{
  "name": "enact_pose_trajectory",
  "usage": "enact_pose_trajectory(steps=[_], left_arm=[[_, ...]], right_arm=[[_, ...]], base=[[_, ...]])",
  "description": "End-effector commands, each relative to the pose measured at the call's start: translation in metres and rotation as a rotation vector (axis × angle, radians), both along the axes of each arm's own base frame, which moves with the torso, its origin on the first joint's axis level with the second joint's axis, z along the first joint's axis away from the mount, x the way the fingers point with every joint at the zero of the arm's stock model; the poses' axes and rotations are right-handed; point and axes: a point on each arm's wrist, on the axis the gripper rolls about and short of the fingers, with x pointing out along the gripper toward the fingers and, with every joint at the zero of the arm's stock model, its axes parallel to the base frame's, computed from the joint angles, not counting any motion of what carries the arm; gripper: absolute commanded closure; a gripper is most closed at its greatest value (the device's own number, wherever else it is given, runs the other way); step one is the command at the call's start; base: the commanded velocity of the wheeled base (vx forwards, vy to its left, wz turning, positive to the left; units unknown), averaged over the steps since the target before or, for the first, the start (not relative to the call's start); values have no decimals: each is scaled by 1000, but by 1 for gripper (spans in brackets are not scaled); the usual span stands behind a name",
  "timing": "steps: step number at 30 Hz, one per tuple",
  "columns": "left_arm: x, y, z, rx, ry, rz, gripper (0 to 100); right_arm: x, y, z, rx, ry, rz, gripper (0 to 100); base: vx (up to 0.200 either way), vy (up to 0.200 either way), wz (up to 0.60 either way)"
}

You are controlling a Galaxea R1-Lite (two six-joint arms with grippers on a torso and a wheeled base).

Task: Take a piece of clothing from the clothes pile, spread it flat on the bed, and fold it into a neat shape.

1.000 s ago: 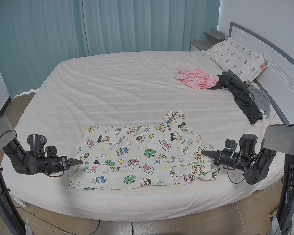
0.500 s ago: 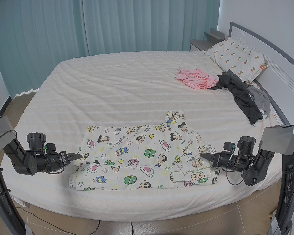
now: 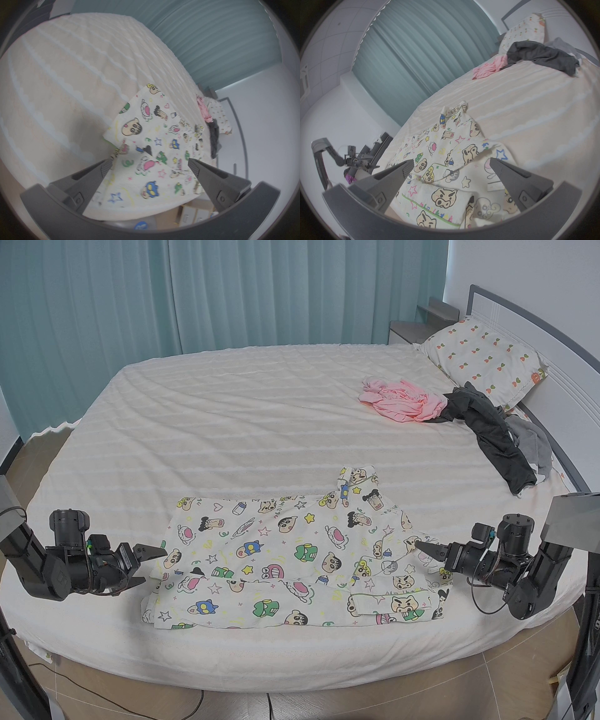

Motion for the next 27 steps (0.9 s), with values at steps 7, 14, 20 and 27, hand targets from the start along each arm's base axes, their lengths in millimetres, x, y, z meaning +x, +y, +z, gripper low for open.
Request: enact_pose_trajectory(steps=[7, 14, 20, 27], left_arm=[[-26, -17, 30, -157, 3, 2, 0], [-27, -18, 36, -149, -40, -4, 0], [-23, -16, 28, -137, -63, 1, 0], [-21, -16, 20, -126, -69, 12, 0]], right_arm=[[-36, 11, 19, 82, -38, -25, 0], [-37, 12, 20, 83, -35, -23, 0], [-39, 14, 19, 82, -27, -15, 0], [-39, 14, 17, 82, -22, -16, 0]], base=[[171, 0, 0], [200, 0, 0], [200, 0, 0], [143, 0, 0]])
